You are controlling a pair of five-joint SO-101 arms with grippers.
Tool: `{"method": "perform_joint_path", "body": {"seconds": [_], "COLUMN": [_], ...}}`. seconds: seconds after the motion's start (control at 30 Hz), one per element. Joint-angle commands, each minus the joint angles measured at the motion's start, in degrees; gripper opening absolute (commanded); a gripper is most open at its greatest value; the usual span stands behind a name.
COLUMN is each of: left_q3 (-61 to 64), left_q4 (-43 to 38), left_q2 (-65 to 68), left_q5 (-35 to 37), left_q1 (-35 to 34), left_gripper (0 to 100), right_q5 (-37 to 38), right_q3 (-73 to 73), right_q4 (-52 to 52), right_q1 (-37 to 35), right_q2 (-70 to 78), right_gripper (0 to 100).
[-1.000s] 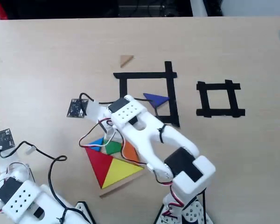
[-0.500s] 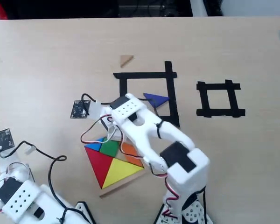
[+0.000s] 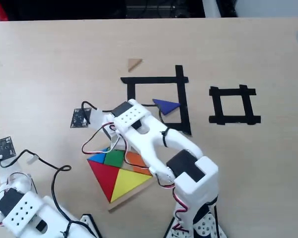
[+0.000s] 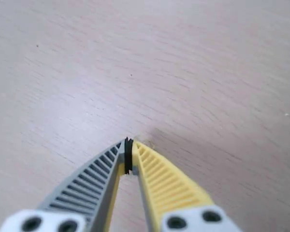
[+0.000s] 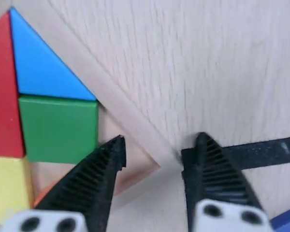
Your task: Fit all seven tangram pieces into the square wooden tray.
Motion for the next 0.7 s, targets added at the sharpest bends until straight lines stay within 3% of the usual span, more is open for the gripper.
{"method": "perform_joint_path", "body": {"seconds": [0.0, 0.07, 0.2, 0.43, 0.67], "left_q3": [-0.22, -0.22, -0.22, -0.22, -0.22], "left_q4": [-0.79, -0.79, -0.79, -0.79, -0.79], "left_q2": [-0.26, -0.26, -0.26, -0.26, -0.26], "left_q5": [0.53, 0.53, 0.53, 0.53, 0.53], "left_q1": [0.66, 0.66, 0.66, 0.66, 0.66], "left_gripper": [3, 3, 3, 3, 3], "right_q5": [-3.87, -5.01, -3.96, -2.99, -3.08], "right_q3": [-4.44, -5.76, -6.37, -12.26, -24.66], "right_q4": [-2.46, -2.46, -2.73, -2.20, 4.75], "right_q1": [0.79, 2.37, 4.66, 8.00, 9.41], "right_q2": [-0.04, -0.04, 0.04, 6.29, 12.70], "right_gripper": [1.9, 6.6, 0.8, 1.1, 2.6]}}
